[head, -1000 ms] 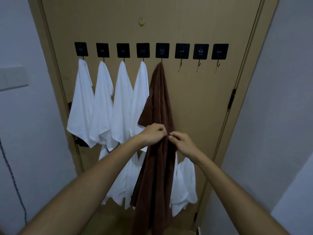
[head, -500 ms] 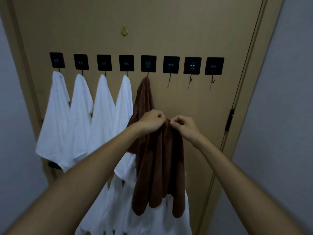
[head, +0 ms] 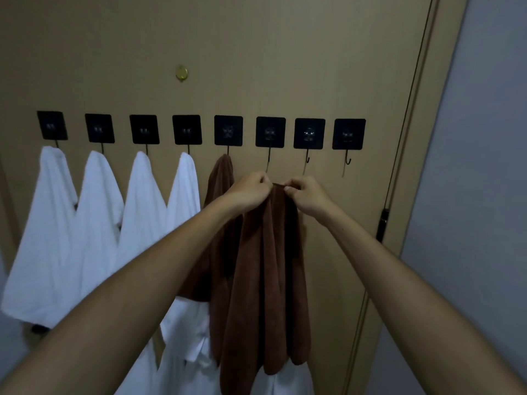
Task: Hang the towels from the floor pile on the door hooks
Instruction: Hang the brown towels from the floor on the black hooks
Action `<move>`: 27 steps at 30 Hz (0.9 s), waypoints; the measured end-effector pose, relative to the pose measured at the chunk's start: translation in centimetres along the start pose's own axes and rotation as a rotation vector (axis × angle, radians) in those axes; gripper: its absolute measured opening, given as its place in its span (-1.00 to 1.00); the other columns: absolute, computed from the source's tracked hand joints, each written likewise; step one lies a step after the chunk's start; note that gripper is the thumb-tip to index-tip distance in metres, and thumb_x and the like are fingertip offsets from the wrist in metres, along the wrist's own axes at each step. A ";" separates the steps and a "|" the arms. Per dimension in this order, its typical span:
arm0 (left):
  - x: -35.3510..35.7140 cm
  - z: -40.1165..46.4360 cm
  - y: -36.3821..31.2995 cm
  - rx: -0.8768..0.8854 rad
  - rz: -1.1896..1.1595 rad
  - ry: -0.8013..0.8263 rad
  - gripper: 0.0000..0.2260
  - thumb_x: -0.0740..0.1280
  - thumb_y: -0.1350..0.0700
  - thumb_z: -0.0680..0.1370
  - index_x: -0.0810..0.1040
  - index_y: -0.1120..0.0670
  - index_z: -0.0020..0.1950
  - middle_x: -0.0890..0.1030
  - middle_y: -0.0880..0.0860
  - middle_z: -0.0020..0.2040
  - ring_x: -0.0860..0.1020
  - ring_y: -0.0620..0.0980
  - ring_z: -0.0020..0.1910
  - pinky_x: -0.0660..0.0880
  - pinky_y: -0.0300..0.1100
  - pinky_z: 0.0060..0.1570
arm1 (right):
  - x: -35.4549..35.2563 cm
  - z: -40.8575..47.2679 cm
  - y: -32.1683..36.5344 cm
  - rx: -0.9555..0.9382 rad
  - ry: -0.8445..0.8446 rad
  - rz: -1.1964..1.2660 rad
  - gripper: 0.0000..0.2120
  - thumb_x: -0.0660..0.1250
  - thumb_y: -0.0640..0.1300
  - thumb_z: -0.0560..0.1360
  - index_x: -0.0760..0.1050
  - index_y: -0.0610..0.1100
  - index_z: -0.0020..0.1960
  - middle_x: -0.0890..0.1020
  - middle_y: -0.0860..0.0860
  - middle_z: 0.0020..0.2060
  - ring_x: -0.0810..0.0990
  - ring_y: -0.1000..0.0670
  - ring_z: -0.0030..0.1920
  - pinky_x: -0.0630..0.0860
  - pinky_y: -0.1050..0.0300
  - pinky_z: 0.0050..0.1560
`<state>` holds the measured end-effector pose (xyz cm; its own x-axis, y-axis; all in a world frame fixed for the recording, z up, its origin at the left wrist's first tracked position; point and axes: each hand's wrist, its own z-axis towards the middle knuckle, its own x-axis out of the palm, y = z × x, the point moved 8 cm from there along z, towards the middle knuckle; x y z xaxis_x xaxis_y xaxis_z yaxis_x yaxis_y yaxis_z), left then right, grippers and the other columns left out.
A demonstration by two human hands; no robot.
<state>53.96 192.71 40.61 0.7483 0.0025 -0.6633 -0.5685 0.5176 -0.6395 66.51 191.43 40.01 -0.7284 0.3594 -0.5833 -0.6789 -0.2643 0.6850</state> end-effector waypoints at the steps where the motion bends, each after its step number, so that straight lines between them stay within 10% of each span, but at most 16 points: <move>1: -0.4 0.7 0.0 0.007 0.006 -0.014 -0.77 0.08 0.11 0.61 0.37 0.01 -0.24 0.46 0.00 -0.22 0.40 -0.06 -0.24 0.28 -0.18 -0.28 | -0.2 0.8 0.2 -0.001 -0.019 -0.011 -0.82 0.18 -0.22 0.59 0.56 -0.12 -0.03 0.58 -0.01 -0.10 0.52 0.00 -0.01 0.40 0.17 -0.01; 6: -2.8 3.9 0.0 0.024 0.129 -0.111 -0.82 0.15 0.16 0.56 0.42 0.00 -0.22 0.51 0.01 -0.17 0.50 0.07 -0.06 0.43 -0.02 0.04 | -0.5 4.2 1.8 0.011 -0.077 -0.025 -0.82 0.14 -0.21 0.61 0.52 -0.16 -0.04 0.52 -0.01 -0.26 0.53 -0.01 -0.23 0.47 0.18 -0.31; 19: -5.7 9.3 -0.6 0.187 0.147 -0.371 -0.95 0.16 0.25 0.55 0.35 0.11 -0.06 0.52 0.11 -0.10 0.49 0.10 -0.13 0.45 -0.04 -0.13 | -1.1 7.5 6.0 -0.190 -0.392 -0.486 -0.89 0.11 -0.27 0.55 0.35 -0.20 0.07 0.55 -0.17 -0.09 0.55 -0.20 -0.14 0.41 0.00 -0.28; 27: -1.7 8.7 2.2 0.166 0.088 -0.206 -0.90 0.16 0.20 0.60 0.43 0.12 -0.09 0.50 0.03 -0.24 0.47 0.00 -0.23 0.34 -0.24 -0.37 | 0.4 6.4 3.2 -0.165 -0.328 -0.334 -0.94 0.15 -0.26 0.53 0.38 -0.17 -0.09 0.56 -0.13 -0.20 0.49 -0.08 -0.23 0.36 0.10 -0.30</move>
<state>54.44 201.26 43.71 0.7616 0.2186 -0.6100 -0.5834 0.6410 -0.4987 64.60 196.48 44.79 -0.4194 0.7039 -0.5733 -0.8951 -0.2151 0.3906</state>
